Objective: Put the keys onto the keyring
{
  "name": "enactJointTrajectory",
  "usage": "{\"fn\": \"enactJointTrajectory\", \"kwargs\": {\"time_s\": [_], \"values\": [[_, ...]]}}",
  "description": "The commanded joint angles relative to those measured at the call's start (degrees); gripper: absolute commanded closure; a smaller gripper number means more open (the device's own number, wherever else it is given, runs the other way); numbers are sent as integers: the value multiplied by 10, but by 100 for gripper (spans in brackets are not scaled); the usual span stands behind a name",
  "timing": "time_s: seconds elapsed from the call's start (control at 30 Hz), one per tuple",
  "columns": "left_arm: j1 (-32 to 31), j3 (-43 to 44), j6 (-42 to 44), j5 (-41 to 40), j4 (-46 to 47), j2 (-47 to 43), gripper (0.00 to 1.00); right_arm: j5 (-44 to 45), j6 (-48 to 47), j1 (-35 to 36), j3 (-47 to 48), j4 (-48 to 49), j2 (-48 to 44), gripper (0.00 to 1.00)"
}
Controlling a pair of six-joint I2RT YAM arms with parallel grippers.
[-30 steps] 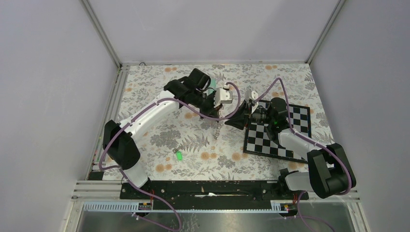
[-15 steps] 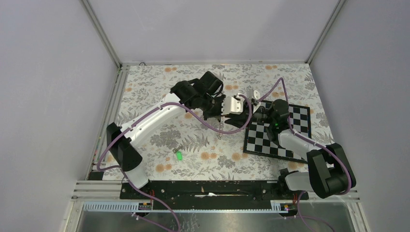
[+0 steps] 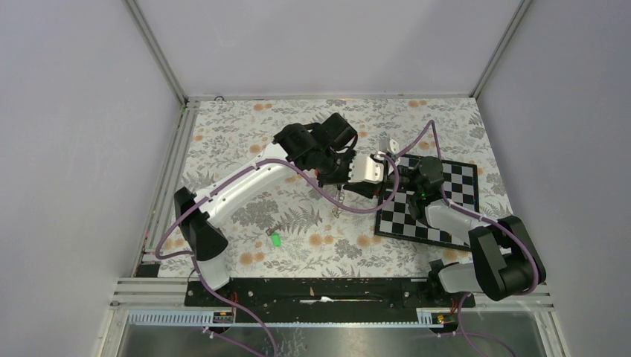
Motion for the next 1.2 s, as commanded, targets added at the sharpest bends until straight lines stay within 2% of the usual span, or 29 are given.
{"fn": "enactJointTrajectory", "kwargs": {"time_s": [0.0,0.37,0.63,0.73,0.83,0.97,1.17], "values": [[-7,39,-10,-13,-9,9,100,5,6,10,3,49,1,67],[-7,45,-25,3,-9,14,100,2,-6,13,4,32,-3,89],[-5,40,-31,9,-8,12,100,5,-25,13,6,8,-6,90],[1,38,-34,19,-4,9,100,6,-30,13,9,-2,-7,100],[14,33,-37,39,4,3,100,9,-34,13,11,-13,-12,100],[44,24,-38,105,8,-7,100,10,-34,10,18,-26,-20,100],[83,-58,-27,205,70,-52,84,19,-9,3,24,-21,-24,100]]}}
